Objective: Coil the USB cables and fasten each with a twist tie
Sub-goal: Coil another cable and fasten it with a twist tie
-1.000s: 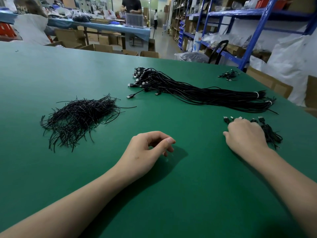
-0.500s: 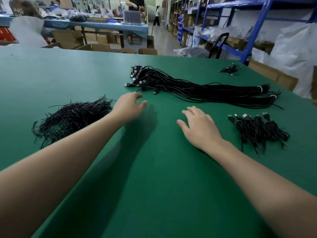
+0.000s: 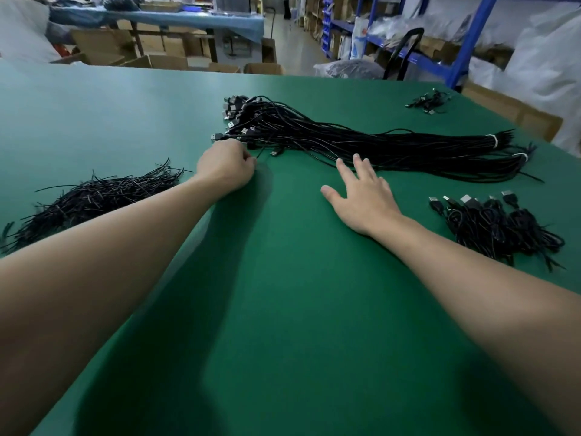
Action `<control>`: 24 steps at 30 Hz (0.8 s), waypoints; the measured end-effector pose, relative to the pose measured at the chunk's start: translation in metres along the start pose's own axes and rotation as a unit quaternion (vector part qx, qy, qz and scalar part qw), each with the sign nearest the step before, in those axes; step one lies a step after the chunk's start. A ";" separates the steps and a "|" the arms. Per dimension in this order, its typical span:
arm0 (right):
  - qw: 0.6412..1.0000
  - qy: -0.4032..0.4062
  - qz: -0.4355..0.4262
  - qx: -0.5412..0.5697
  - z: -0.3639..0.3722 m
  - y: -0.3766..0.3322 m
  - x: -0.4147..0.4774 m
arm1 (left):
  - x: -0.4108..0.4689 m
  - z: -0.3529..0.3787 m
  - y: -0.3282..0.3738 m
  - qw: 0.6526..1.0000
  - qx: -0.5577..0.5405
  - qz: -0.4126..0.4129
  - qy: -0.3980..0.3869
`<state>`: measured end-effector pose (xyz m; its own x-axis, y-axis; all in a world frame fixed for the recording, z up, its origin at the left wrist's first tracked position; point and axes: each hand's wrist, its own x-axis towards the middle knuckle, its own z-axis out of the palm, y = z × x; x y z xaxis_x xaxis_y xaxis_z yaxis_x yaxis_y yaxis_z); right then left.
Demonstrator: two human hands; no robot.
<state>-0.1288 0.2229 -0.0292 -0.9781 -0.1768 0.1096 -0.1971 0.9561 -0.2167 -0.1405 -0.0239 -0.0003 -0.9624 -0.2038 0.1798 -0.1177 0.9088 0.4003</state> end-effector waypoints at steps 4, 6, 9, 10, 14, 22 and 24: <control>1.000 0.022 0.009 -0.004 0.002 0.005 0.018 | -0.013 -0.006 0.018 0.992 -0.093 0.013 -0.080; 1.000 0.024 0.020 0.001 0.002 0.006 0.027 | -0.026 -0.008 0.027 0.981 -0.163 0.007 -0.109; 0.999 0.011 0.042 0.019 0.003 0.007 0.035 | -0.048 -0.013 0.035 0.946 -0.286 -0.025 -0.152; 0.999 0.007 0.045 0.023 0.004 0.008 0.037 | -0.055 -0.015 0.036 0.933 -0.319 -0.032 -0.165; 0.998 0.001 0.050 0.025 0.007 0.009 0.038 | -0.083 -0.025 0.041 0.901 -0.388 -0.027 -0.192; 0.997 0.067 -0.015 0.042 0.008 -0.007 0.040 | -0.135 -0.022 0.045 0.945 -0.273 0.038 -0.173; 0.996 0.067 -0.034 0.047 0.008 -0.015 0.043 | -0.144 -0.022 0.047 0.947 -0.265 0.050 -0.175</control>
<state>-0.1689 0.1989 -0.0293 -0.9462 -0.2007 0.2540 -0.2733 0.9157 -0.2946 -0.0017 0.0402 0.0118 -0.9953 0.0921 -0.0307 0.0294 0.5872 0.8089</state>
